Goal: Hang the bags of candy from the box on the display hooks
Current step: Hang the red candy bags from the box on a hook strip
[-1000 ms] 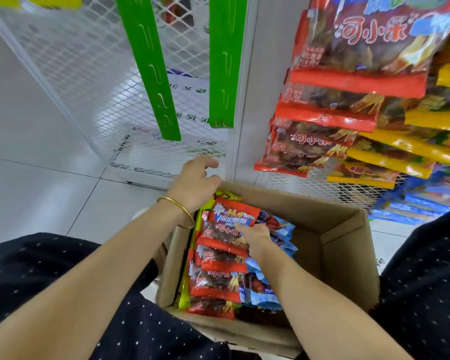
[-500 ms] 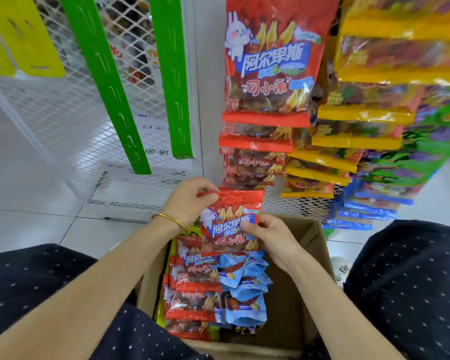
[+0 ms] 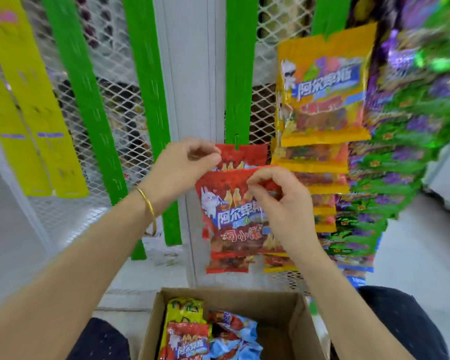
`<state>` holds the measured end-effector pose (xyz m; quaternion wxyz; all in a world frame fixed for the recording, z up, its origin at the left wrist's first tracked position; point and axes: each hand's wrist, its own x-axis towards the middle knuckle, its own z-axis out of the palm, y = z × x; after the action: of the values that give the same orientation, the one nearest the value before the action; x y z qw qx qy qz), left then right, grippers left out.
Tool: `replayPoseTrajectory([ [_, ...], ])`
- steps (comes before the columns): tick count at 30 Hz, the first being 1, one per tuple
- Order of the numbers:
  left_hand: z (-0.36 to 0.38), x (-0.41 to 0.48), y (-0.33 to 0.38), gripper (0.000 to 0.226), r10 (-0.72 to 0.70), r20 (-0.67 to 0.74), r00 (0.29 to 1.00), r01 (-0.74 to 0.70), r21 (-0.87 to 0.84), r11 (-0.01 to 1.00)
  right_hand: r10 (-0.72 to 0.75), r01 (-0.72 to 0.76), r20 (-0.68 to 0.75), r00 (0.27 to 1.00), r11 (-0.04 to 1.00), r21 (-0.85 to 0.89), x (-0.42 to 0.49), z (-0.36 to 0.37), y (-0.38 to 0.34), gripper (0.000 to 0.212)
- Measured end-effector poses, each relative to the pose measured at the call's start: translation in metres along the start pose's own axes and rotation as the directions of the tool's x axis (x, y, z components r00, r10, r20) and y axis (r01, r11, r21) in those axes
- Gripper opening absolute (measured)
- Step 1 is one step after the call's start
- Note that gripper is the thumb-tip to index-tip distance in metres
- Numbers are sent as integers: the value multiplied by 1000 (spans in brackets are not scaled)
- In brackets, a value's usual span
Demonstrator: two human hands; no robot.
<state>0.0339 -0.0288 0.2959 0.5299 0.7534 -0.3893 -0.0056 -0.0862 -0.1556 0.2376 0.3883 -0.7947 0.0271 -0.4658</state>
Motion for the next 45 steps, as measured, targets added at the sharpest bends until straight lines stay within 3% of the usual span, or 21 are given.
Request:
replayPoseTrajectory([
  [3,-2,46,20,21,51,-122,991,-53,-20,998,-47,46,-27,999,999,-26,31,-6,-8,25],
  [6,4,79,33,22,43,-84,995,-45,-12,999,-49,47,-32,998,997,-62,58,-3,-9,25],
  [8,7,91,37,15,81,-60,995,-72,132,989,-52,44,-79,996,994,-100,73,2,-9,23],
  [10,7,98,38,33,120,-56,991,-103,243,964,-54,34,-158,986,992,-125,84,10,-8,23],
  [16,3,99,41,39,52,-10,999,-51,88,995,-48,-3,-262,964,982,-189,98,28,-12,28],
  [26,1,102,40,43,-40,-9,999,41,38,998,18,-76,-192,981,951,-301,97,34,-10,30],
  [34,0,95,36,34,11,-3,1000,-11,23,1000,69,-110,-129,989,932,-346,81,35,-2,24],
  [40,4,75,25,23,138,-95,986,-121,164,979,-67,-21,-210,975,921,-390,66,40,2,28],
  [42,7,59,15,37,233,-176,956,-185,251,950,-148,20,-254,956,896,-443,54,42,1,35],
  [45,12,28,-6,38,364,-307,879,-245,366,898,-240,104,-228,944,869,-483,25,48,4,35],
])
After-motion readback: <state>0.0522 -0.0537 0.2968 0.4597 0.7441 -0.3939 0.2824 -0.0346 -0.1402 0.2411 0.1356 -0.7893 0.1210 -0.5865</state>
